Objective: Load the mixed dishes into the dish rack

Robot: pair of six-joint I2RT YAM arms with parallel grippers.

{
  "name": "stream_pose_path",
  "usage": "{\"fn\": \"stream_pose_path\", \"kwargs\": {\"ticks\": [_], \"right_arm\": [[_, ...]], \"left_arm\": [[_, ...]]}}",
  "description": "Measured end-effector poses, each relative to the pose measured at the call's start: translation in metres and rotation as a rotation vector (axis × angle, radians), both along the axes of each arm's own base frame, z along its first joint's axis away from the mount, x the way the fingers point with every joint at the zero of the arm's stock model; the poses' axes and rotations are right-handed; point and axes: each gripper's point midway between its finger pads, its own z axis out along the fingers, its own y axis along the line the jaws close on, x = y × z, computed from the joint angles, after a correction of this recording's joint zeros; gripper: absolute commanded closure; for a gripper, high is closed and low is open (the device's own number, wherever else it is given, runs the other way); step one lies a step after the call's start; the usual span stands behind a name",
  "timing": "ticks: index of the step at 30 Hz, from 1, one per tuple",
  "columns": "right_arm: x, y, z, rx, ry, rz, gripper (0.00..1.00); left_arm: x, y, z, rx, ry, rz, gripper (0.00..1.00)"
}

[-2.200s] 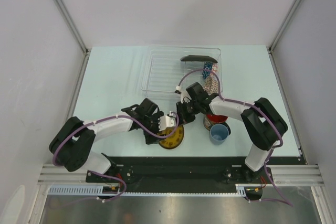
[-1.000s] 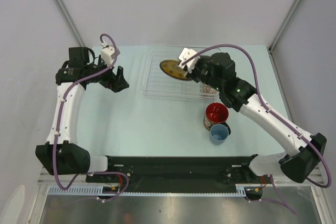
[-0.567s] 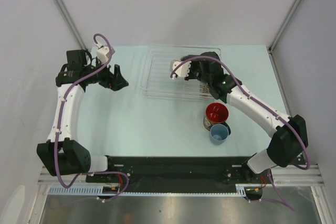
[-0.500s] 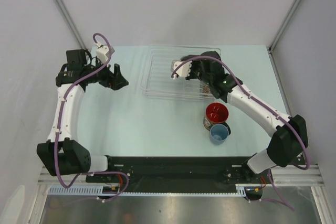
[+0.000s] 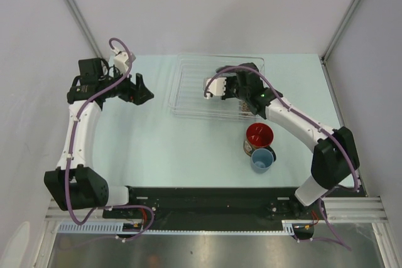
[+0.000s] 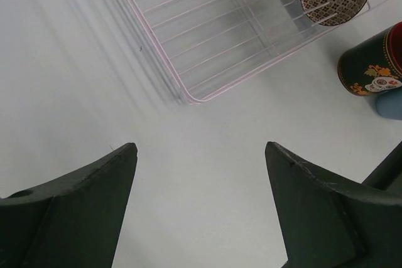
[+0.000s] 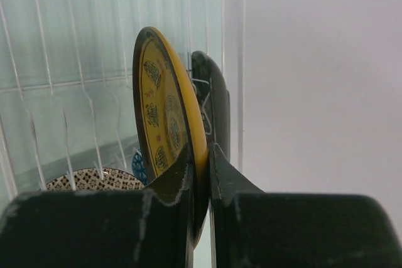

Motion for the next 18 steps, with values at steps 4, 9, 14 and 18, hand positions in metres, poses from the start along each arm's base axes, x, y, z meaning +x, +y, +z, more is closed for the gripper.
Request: {"fn": "stream_pose_path", "kwargs": {"ticks": [4, 9, 14, 18], "right_arm": [[0.004, -0.001, -0.017, -0.013, 0.034, 0.003, 1.0], [0.009, -0.008, -0.025, -0.013, 0.053, -0.011, 1.0], [0.013, -0.013, -0.031, -0.015, 0.067, -0.02, 1.0], [0.016, -0.015, -0.044, -0.022, 0.09, -0.023, 1.0]], "left_arm": [[0.001, 0.0, 0.001, 0.0, -0.005, 0.002, 0.12], [0.003, 0.002, 0.002, -0.002, -0.01, 0.008, 0.12], [0.004, 0.003, 0.002, -0.002, -0.013, 0.011, 0.12], [0.003, 0.003, -0.001, -0.003, -0.005, 0.012, 0.12]]}}
